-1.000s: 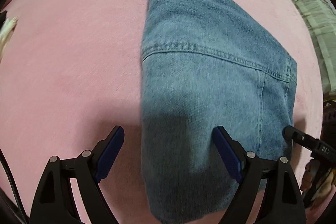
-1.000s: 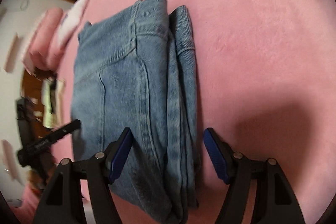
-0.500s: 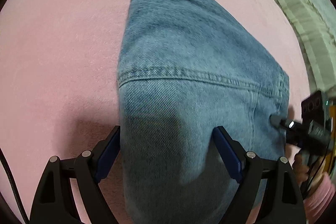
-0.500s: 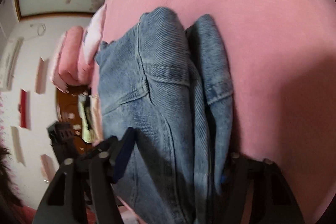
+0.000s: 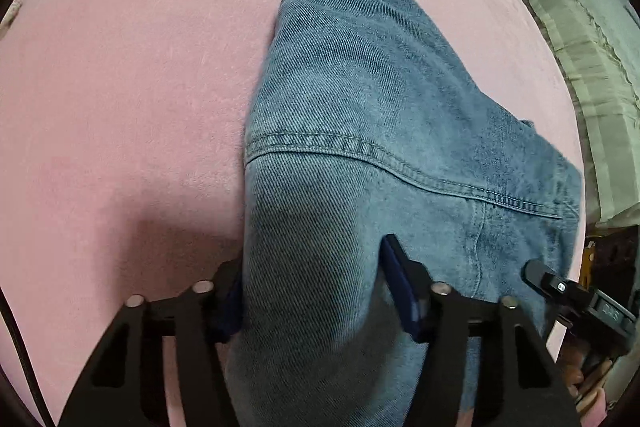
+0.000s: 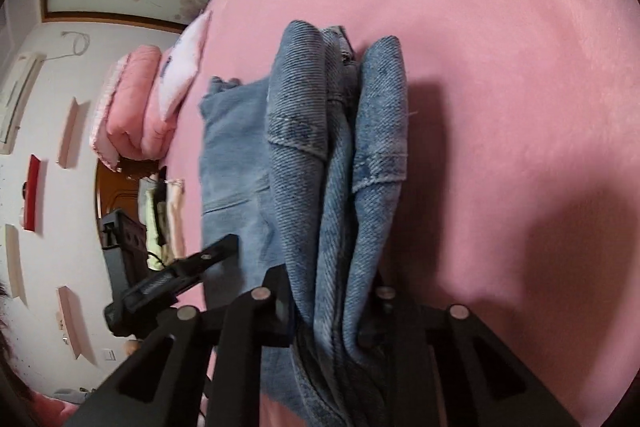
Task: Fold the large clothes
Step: 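Grasp the denim bundle edge with both grippers and lift it, then carry the lifted denim bundle with both grippers toward the clothes stack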
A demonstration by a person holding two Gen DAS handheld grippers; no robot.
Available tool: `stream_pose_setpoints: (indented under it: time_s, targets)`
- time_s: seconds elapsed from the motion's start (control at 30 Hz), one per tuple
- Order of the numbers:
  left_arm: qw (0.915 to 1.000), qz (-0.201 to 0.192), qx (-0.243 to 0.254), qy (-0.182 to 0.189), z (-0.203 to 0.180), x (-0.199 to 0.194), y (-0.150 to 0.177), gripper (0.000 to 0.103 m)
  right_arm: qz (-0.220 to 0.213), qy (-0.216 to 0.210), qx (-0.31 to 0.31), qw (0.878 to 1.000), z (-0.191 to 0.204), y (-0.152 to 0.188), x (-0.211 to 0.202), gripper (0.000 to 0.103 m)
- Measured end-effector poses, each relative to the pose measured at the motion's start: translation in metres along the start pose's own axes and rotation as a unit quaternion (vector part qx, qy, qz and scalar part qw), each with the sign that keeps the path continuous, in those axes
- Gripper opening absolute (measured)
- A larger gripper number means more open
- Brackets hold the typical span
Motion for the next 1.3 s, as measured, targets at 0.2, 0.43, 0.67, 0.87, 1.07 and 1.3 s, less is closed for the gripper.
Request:
stream_pose_setpoints:
  time_s: [0.2, 0.43, 0.67, 0.87, 1.07, 1.3]
  targets:
    - [0.9993, -0.019, -0.027, 0.019, -0.01, -0.035, 0.021, 0.038, -0.031, 0.026, -0.052, 0.998, 0.038, 0.023, -0.034, 0.016]
    - [0.9975, 0.003, -0.069, 0.015, -0.017, -0.094, 0.088, 0.037, -0.013, 0.048, -0.065, 0.997, 0.062, 0.068, -0.083, 0.015]
    - [0.995, 0.036, -0.093, 0.005, -0.022, -0.161, 0.183, 0.036, 0.055, 0.049, -0.077, 0.994, 0.086, 0.138, -0.118, 0.015]
    - [0.9928, 0.066, -0.1, -0.007, -0.011, -0.214, 0.243, 0.035, 0.112, 0.072, -0.116, 0.984, 0.115, 0.201, -0.124, 0.015]
    - [0.9891, 0.045, -0.14, -0.01, 0.05, -0.276, 0.272, 0.035, 0.135, 0.066, -0.134, 0.98, 0.177, 0.248, -0.096, 0.015]
    - [0.9896, 0.001, -0.143, 0.009, 0.168, -0.358, 0.257, 0.035, 0.117, 0.06, -0.173, 0.976, 0.287, 0.273, -0.042, 0.015]
Point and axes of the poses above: each gripper's, at about its wrist camera, not at the fingertips, and x roughly the way its jaws point, z to its left, y to its underside, the point moved 10 cm from there along x, roughly the way its jaws point, and after that the axes turned 4 degrees about y, right-handed, at the moved point
